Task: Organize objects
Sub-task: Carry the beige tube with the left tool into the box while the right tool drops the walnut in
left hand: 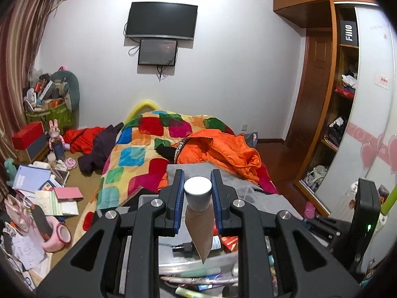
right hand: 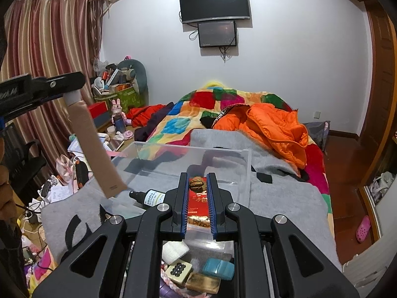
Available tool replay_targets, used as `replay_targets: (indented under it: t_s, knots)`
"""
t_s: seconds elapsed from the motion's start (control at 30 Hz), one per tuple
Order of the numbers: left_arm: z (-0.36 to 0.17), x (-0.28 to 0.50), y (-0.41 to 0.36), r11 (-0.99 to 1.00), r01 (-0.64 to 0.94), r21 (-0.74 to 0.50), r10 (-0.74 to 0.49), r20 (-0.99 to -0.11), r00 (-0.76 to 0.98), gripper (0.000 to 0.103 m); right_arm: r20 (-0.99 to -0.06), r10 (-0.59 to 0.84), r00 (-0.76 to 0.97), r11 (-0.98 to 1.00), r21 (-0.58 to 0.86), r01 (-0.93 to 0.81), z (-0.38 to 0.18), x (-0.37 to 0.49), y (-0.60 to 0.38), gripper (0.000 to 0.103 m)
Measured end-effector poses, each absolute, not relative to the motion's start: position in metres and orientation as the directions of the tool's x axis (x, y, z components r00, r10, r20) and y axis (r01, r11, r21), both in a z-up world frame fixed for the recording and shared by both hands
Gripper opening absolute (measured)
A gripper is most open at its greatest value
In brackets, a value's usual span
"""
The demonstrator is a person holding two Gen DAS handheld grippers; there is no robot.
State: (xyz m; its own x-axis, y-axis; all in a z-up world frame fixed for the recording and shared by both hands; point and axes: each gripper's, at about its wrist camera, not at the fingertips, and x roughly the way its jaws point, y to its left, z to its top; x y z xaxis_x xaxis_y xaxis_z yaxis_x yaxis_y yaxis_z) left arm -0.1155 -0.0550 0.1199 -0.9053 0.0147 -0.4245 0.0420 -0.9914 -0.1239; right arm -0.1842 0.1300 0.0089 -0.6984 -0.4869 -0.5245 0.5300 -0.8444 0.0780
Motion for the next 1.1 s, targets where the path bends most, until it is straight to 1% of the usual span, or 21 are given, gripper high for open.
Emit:
replay_targets:
  t_s: [0.1, 0.23, 0.37, 0.43, 0.6, 0.73, 0.8, 0.87, 0.93, 1.0, 1.07, 1.1]
  knots:
    - [0.109, -0.130, -0.055, -0.988, 0.045, -0.146, 0.024, -0.440, -0.898, 0.020, -0.544, -0.484, -0.686, -0.843, 0.077, 0.533, 0.002, -0.192, 0.124, 0.012]
    - [0.086, -0.148, -0.058, -0.985, 0.060, -0.160, 0.025, -0.482, -0.876, 0.020, -0.575, -0.475, -0.666, -0.839, 0.069, 0.539, -0.010, -0.200, 0.116, 0.012]
    - [0.060, -0.164, -0.076, -0.963, 0.051, -0.264, 0.102, -0.537, -0.838, 0.020, -0.605, -0.468, -0.645, -0.838, 0.071, 0.542, -0.022, -0.208, 0.113, 0.012]
    - [0.049, -0.171, -0.083, -0.956, 0.063, -0.287, 0.114, -0.559, -0.821, 0.020, -0.618, -0.468, -0.631, -0.836, 0.080, 0.542, -0.027, -0.212, 0.112, 0.012]
    - [0.024, -0.179, -0.087, -0.965, 0.104, -0.242, 0.067, -0.606, -0.792, 0.022, -0.648, -0.459, -0.607, -0.832, 0.075, 0.549, -0.038, -0.218, 0.105, 0.012]
    - [0.013, -0.179, -0.094, -0.963, 0.111, -0.244, 0.069, -0.626, -0.777, 0.022, -0.666, -0.452, -0.594, -0.833, 0.077, 0.547, -0.045, -0.222, 0.100, 0.013]
    - [0.008, -0.178, -0.094, -0.969, 0.133, -0.210, 0.034, -0.641, -0.767, 0.023, -0.666, -0.455, -0.592, -0.834, 0.085, 0.546, -0.045, -0.222, 0.100, 0.013]
    - [0.002, -0.177, -0.094, -0.974, 0.146, -0.173, 0.003, -0.655, -0.755, 0.026, -0.666, -0.453, -0.593, -0.836, 0.085, 0.543, -0.045, -0.222, 0.100, 0.013]
    - [-0.004, -0.176, -0.094, -0.977, 0.146, -0.155, -0.006, -0.667, -0.745, 0.027, -0.667, -0.451, -0.594, -0.836, 0.083, 0.542, -0.046, -0.222, 0.100, 0.013]
    - [-0.011, -0.175, -0.093, -0.979, 0.145, -0.142, -0.010, -0.681, -0.733, 0.030, -0.668, -0.445, -0.596, -0.838, 0.077, 0.540, -0.045, -0.222, 0.099, 0.013]
    - [-0.015, -0.172, -0.094, -0.979, 0.140, -0.146, -0.001, -0.689, -0.725, 0.041, -0.671, -0.442, -0.596, -0.839, 0.075, 0.539, -0.045, -0.222, 0.099, 0.013]
    - [-0.017, -0.171, -0.094, -0.979, 0.140, -0.148, 0.001, -0.691, -0.723, 0.043, -0.673, -0.442, -0.593, -0.839, 0.076, 0.539, -0.045, -0.221, 0.099, 0.013]
